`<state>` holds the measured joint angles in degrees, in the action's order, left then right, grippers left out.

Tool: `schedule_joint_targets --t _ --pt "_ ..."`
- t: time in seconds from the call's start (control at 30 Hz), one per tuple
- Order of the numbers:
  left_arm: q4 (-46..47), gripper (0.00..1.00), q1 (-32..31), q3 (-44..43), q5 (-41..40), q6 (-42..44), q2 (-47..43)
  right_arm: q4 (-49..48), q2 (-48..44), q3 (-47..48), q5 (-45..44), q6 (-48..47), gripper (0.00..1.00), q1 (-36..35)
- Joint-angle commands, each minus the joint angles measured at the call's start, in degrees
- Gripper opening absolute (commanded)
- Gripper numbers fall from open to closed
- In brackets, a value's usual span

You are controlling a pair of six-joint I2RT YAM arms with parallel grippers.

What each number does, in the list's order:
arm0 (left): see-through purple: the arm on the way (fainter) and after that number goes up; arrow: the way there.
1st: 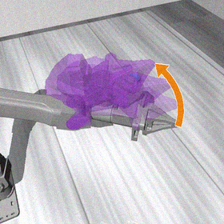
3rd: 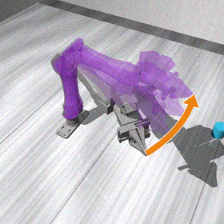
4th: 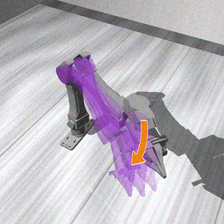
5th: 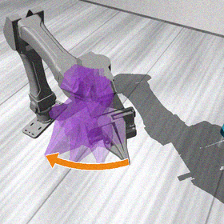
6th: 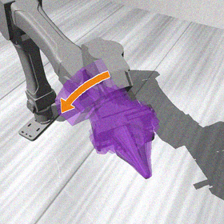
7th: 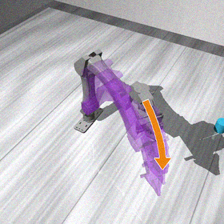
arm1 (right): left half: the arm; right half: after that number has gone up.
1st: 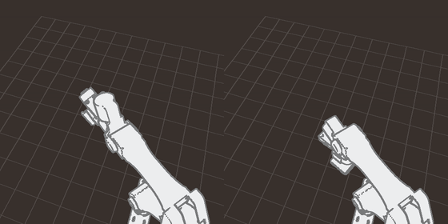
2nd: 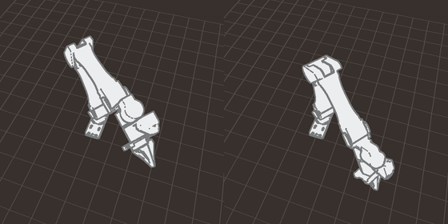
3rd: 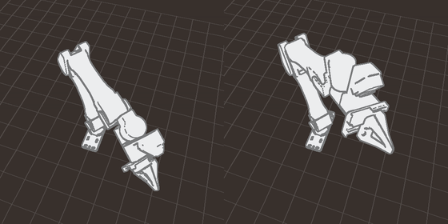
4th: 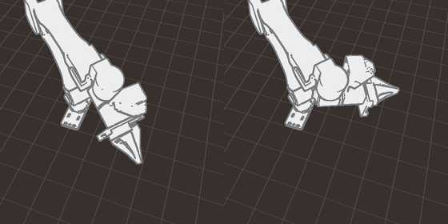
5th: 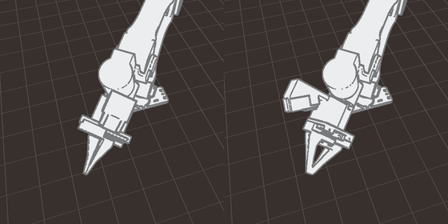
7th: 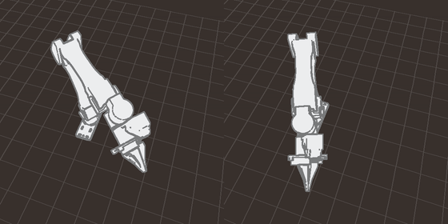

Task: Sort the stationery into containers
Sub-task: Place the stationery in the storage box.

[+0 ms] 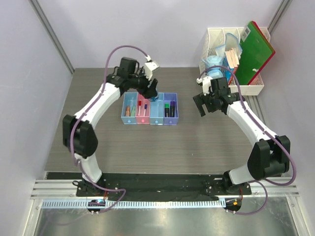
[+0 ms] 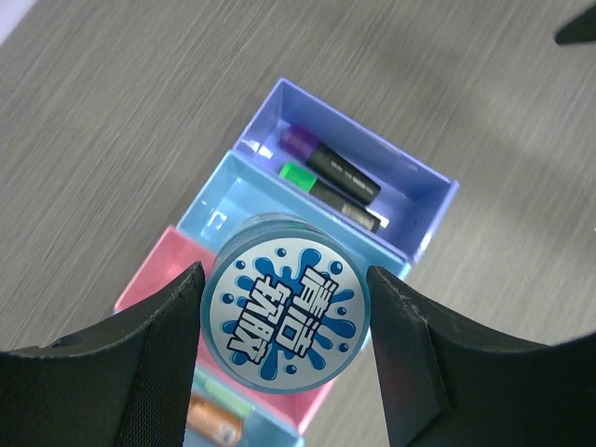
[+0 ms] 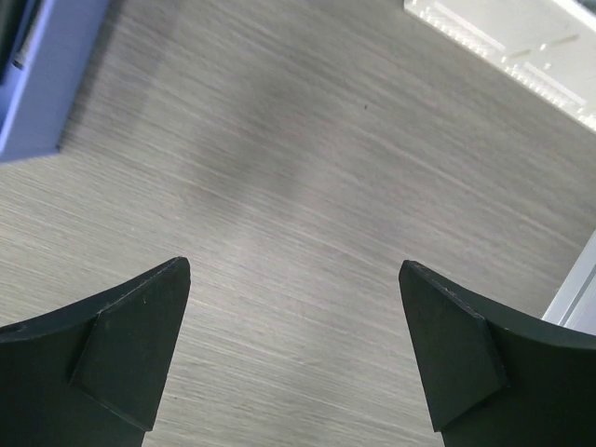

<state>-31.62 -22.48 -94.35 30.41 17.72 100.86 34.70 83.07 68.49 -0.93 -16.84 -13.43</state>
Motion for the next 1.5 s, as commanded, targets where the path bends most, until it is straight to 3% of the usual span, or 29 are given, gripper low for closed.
schedule_joint_targets --t 0.0,0.13,0.33,0.87,1.3,1.47 --pt "4.55 0.0 -2.92 -8.12 -2.99 -2.95 7.58 -2.18 -3.79 -1.69 0.14 -0.48 1.0 0.69" --pt "2.96 0.0 -5.73 -13.57 -6.41 -0.85 13.39 -2.18 -5.63 -2.92 2.25 0.14 0.99 0.86" --pt "2.17 0.0 -7.31 -13.77 -8.0 0.3 17.0 -2.27 -8.18 -3.98 2.07 0.23 1.0 0.95" --pt "7.53 0.0 -8.02 0.03 -12.75 1.71 7.96 -2.44 -8.36 -4.15 3.83 1.28 1.0 0.86" --pt "8.41 0.0 -8.11 1.62 -10.73 0.22 9.53 -2.44 -8.8 -4.33 4.44 1.64 1.0 0.86" --pt "9.82 0.05 -8.11 1.62 -11.34 0.74 10.93 -2.44 -8.98 -4.33 4.53 1.64 1.0 0.86"
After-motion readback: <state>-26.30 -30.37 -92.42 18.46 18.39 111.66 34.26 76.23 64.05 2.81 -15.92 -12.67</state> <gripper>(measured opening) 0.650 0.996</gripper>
